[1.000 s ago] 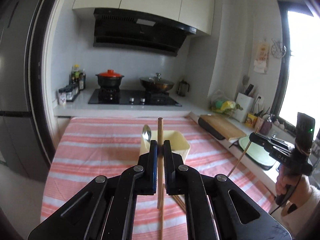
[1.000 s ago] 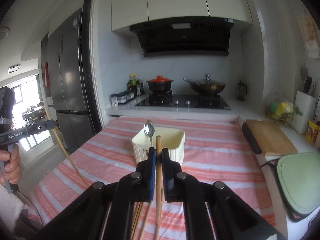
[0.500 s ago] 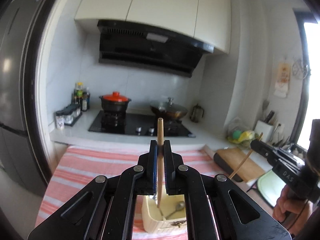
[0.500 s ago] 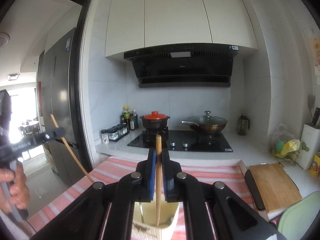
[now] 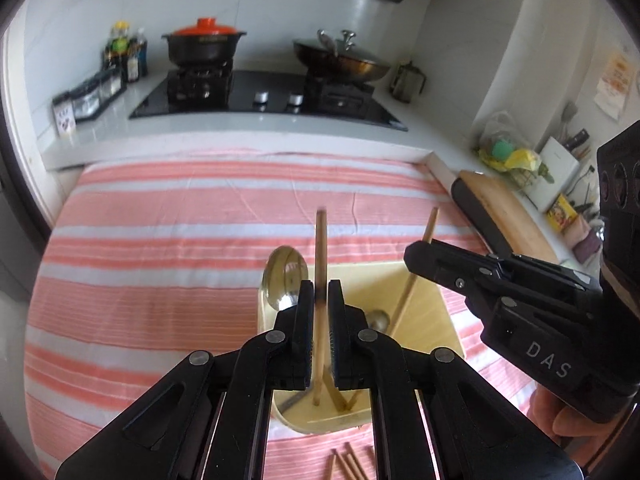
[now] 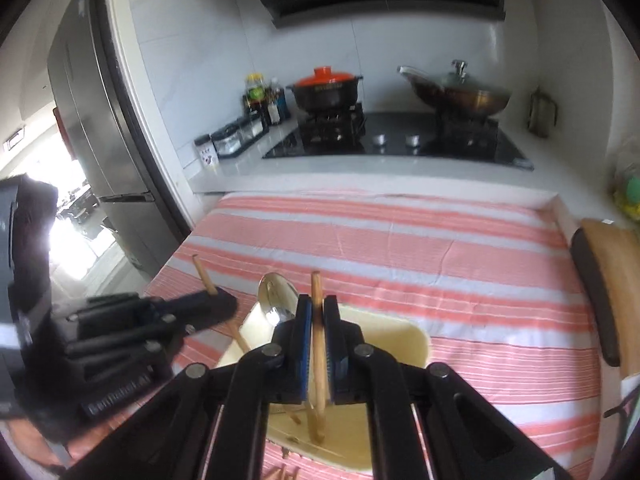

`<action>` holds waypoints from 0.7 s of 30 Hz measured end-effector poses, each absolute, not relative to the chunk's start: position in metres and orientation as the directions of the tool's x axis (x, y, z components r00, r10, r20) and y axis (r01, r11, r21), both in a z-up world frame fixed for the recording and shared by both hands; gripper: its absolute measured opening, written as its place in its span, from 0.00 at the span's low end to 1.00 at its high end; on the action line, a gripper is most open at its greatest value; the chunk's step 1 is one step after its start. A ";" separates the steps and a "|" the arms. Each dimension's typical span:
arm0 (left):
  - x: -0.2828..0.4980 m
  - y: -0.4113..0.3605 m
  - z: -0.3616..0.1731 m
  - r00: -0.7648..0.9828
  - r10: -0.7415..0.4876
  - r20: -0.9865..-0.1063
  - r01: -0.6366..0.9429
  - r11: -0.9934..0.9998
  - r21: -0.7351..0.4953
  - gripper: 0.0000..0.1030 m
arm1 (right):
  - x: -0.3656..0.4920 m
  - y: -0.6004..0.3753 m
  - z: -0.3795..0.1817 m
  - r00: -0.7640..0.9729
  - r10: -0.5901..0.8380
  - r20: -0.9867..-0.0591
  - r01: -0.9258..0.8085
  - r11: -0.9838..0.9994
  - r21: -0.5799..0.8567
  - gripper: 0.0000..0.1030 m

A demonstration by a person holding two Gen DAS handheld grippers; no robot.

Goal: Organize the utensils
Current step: 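Lower both chopsticks into the caddy and open both tools, then move both tools back down toward the loose chopsticks on the cloth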

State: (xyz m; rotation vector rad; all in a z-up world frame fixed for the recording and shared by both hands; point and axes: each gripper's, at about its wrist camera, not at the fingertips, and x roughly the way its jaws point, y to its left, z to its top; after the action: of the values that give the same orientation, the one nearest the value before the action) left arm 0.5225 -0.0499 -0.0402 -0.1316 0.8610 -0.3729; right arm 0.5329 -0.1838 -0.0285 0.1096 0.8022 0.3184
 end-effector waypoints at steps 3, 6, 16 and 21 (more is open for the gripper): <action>0.507 -0.044 -0.035 0.602 -0.370 -0.708 0.265 0.928 -0.261 0.48 | 0.534 -0.184 -0.025 0.646 0.328 -0.690 -0.221 0.945 0.242 0.15; 0.475 -0.033 -0.022 0.638 -0.340 -0.690 0.305 0.935 -0.179 0.65 | 0.509 -0.189 -0.008 0.677 0.330 -0.658 -0.232 0.944 0.234 0.35; 0.281 0.017 -0.089 0.577 -0.214 -0.789 0.339 0.941 -0.007 0.96 | 0.327 -0.233 -0.008 0.737 0.186 -0.650 -0.283 0.958 -0.046 0.74; 0.208 0.022 -0.160 0.501 -0.205 -0.841 0.199 0.973 -0.118 0.96 | 0.224 -0.255 -0.117 0.717 0.117 -0.687 -0.161 0.987 0.000 0.74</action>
State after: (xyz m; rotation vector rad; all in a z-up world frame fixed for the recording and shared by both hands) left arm 0.2077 0.0222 -0.1597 -0.0057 1.0173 -0.2441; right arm 0.2239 -0.2552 -0.1174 -0.0616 0.7562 0.1537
